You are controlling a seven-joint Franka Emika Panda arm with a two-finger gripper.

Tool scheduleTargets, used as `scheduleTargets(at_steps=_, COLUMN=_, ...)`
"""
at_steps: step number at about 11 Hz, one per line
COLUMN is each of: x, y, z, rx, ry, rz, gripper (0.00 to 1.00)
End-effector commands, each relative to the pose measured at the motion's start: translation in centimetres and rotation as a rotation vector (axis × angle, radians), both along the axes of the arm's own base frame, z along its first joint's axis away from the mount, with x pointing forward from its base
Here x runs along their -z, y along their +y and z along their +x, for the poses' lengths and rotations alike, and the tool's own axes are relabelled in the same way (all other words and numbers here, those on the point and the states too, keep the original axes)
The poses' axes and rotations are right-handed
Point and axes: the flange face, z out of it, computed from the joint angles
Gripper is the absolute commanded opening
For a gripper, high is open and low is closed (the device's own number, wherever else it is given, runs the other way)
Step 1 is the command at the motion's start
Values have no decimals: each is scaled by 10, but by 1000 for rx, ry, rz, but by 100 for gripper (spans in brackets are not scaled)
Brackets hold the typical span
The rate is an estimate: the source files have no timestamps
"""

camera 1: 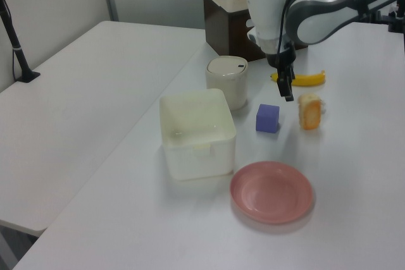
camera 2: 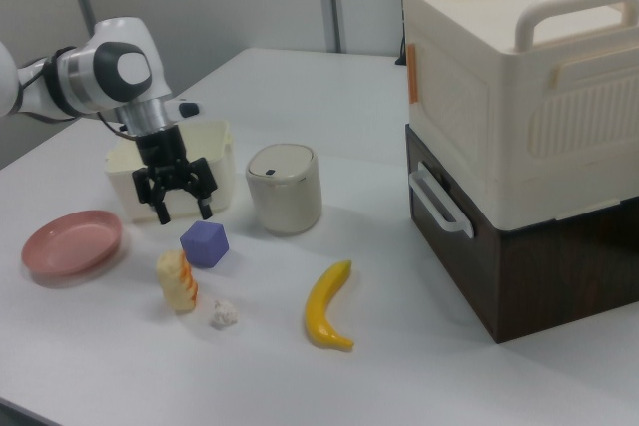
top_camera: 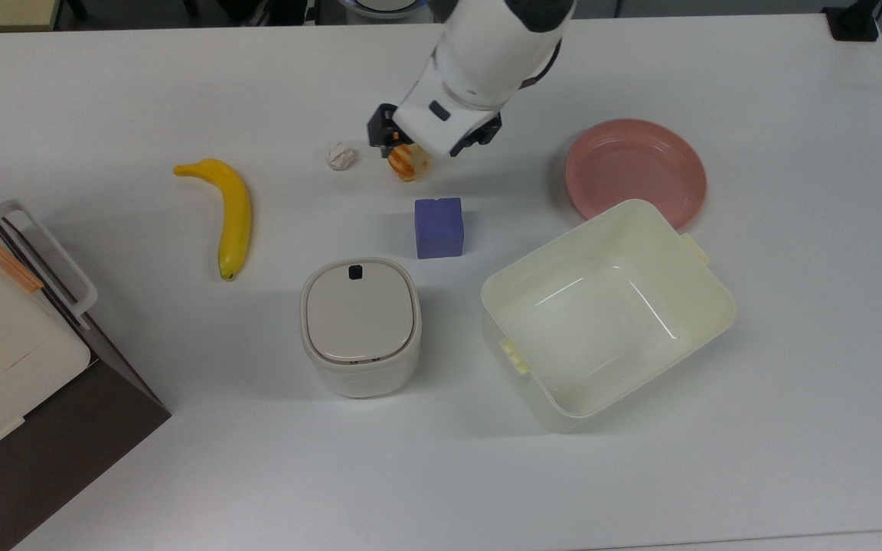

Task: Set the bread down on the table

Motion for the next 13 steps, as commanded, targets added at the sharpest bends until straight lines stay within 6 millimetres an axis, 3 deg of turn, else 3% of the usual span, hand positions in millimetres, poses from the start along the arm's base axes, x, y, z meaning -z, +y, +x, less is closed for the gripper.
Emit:
scheduleTargets(at_steps=1, x=-44, y=-55, z=0, rx=7, ry=-59, rz=31, gripper=100)
scheduleTargets(at_steps=5, x=-114, y=-122, z=-1, rx=86, ry=-172, rz=143, gripper=100)
scheduleTargets(at_steps=8, x=-135, y=-141, z=-2, rx=126, ry=-215, rz=197, gripper=100)
scheduleTargets(at_steps=13, x=-161, y=-153, z=-9, rx=193, ry=-258, rz=291, gripper=100)
